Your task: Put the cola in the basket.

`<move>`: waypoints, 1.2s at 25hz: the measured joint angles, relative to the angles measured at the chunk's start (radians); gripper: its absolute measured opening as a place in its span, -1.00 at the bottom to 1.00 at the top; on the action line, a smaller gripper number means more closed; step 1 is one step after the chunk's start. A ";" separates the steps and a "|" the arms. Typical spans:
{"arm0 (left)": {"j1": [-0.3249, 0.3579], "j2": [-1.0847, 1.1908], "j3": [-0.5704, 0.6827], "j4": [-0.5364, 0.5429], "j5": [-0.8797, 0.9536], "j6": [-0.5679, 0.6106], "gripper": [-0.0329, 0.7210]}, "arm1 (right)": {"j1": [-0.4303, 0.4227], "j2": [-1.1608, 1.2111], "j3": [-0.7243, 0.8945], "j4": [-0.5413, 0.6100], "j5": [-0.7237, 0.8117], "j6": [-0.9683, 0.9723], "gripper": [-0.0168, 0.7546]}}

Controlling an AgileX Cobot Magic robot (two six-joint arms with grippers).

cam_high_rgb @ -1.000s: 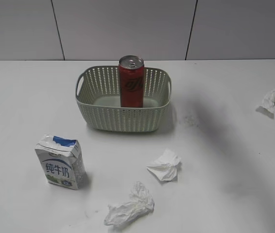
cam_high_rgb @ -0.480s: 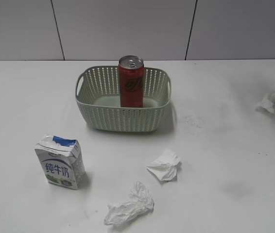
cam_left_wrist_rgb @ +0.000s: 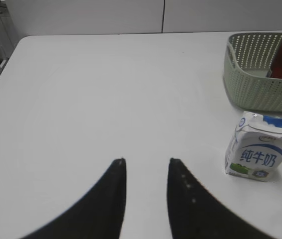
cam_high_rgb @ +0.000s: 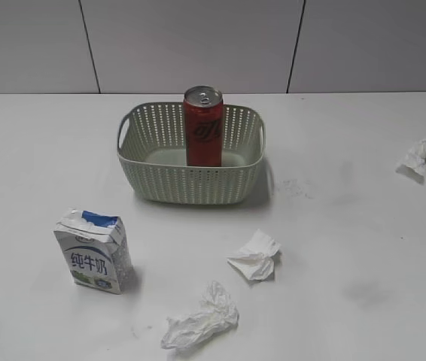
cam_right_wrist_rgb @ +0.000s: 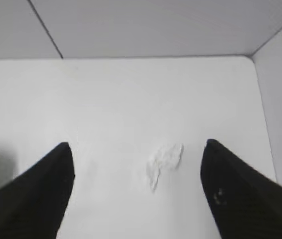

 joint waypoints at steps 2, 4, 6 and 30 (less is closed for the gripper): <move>0.000 0.000 0.000 0.000 0.000 0.000 -0.31 | 0.000 -0.071 0.136 0.000 0.000 -0.009 0.59; 0.000 0.000 0.000 0.000 0.000 0.000 -0.31 | 0.000 -0.157 0.289 0.006 -0.002 -0.035 0.59; 0.000 0.000 0.000 0.000 0.000 0.000 -0.31 | 0.000 -0.257 0.453 0.000 -0.004 -0.046 0.59; 0.000 0.000 0.000 0.000 0.000 0.000 -0.31 | 0.000 -1.625 1.616 0.018 -0.138 -0.075 0.58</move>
